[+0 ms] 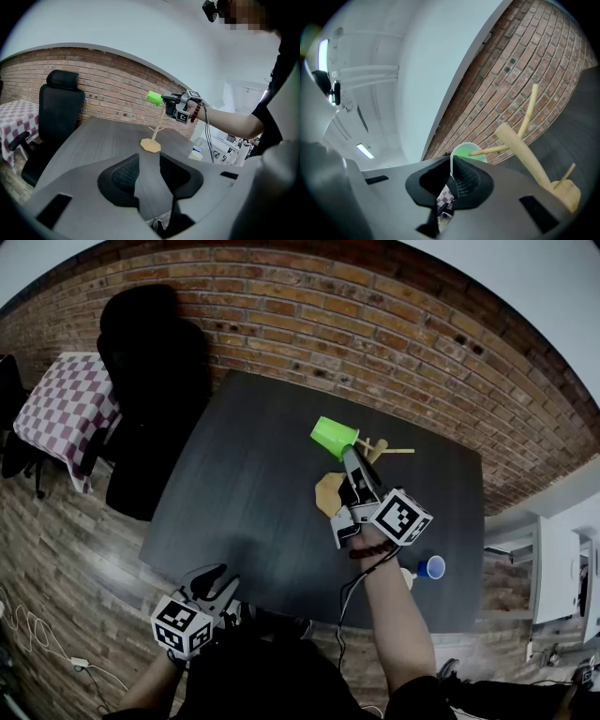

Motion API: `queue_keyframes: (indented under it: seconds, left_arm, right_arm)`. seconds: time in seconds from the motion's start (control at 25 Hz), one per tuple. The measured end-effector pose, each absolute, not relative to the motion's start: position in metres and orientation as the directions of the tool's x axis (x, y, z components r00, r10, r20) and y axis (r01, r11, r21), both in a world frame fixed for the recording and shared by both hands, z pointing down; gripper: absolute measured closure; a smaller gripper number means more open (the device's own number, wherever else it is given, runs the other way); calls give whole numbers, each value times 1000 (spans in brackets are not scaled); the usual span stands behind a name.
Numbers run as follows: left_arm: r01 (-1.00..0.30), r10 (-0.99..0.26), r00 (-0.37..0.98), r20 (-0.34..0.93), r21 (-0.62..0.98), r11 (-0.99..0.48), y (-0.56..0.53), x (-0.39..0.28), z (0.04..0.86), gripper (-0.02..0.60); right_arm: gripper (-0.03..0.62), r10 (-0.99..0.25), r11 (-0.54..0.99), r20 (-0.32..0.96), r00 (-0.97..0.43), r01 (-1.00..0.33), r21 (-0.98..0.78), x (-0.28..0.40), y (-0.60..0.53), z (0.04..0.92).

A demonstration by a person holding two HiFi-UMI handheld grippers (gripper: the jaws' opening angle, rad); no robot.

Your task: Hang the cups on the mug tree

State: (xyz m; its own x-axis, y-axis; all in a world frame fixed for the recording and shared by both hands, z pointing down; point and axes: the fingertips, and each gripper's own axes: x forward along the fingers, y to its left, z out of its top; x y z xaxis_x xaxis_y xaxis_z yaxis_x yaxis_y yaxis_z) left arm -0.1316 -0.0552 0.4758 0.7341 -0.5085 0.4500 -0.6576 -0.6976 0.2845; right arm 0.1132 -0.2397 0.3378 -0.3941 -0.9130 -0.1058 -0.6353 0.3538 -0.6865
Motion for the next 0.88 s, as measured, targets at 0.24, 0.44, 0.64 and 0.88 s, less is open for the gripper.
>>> queue_keyframes:
  seconds: [0.24, 0.44, 0.64, 0.88]
  left_arm:
    - [-650, -500, 738, 453, 281, -706, -56, -125, 476, 436]
    - [-642, -488, 744, 456, 284, -713, -56, -119, 476, 436]
    - [-634, -479, 750, 457, 287, -718, -57, -111, 478, 436]
    - [-629, -467, 753, 464, 296, -719, -54, -108, 480, 436]
  right_arm:
    - [554, -931, 318, -108, -349, -630, -709, 135, -235, 345]
    - [554, -932, 319, -118, -344, -621, -716, 144, -232, 346]
    - [554, -949, 268, -75, -308, -654, -707, 161, -226, 357]
    - [554, -953, 254, -84, -289, -622, -741, 167, -222, 365]
